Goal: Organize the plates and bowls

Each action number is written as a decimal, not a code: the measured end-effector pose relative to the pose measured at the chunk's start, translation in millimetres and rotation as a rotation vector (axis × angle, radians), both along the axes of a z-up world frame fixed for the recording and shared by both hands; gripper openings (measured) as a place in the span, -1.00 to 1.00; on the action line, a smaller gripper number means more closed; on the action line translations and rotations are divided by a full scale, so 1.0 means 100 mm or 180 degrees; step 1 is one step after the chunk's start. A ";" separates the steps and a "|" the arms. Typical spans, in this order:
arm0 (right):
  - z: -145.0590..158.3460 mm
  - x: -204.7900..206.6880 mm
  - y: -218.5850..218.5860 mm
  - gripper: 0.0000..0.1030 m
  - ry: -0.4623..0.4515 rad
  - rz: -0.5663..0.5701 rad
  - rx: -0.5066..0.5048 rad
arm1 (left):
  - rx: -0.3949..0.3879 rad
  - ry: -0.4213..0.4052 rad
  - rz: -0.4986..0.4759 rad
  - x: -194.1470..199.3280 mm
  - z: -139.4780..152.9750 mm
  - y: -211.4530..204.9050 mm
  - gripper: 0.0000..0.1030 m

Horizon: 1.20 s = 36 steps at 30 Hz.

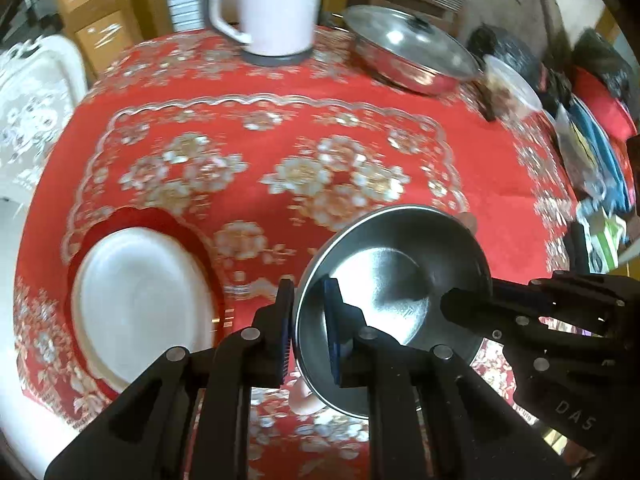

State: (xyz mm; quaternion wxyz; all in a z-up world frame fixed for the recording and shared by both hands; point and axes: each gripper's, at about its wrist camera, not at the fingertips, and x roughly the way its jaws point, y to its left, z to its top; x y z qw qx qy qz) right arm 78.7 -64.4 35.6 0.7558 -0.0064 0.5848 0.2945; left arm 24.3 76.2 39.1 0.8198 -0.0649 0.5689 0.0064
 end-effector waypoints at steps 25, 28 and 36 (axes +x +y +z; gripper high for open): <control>-0.39 -0.08 1.87 -0.61 0.0036 0.0808 -0.0272 | -0.0016 0.0206 0.0992 -0.30 -0.45 1.59 -0.75; -0.43 -0.07 1.89 -0.59 0.0034 0.0802 -0.0280 | 0.0045 0.0163 0.0981 -0.30 -0.45 1.57 -0.75; -0.41 -0.04 1.82 -0.44 0.0087 0.0792 -0.0193 | 0.0077 0.0106 0.1026 -0.32 -0.41 1.58 -0.66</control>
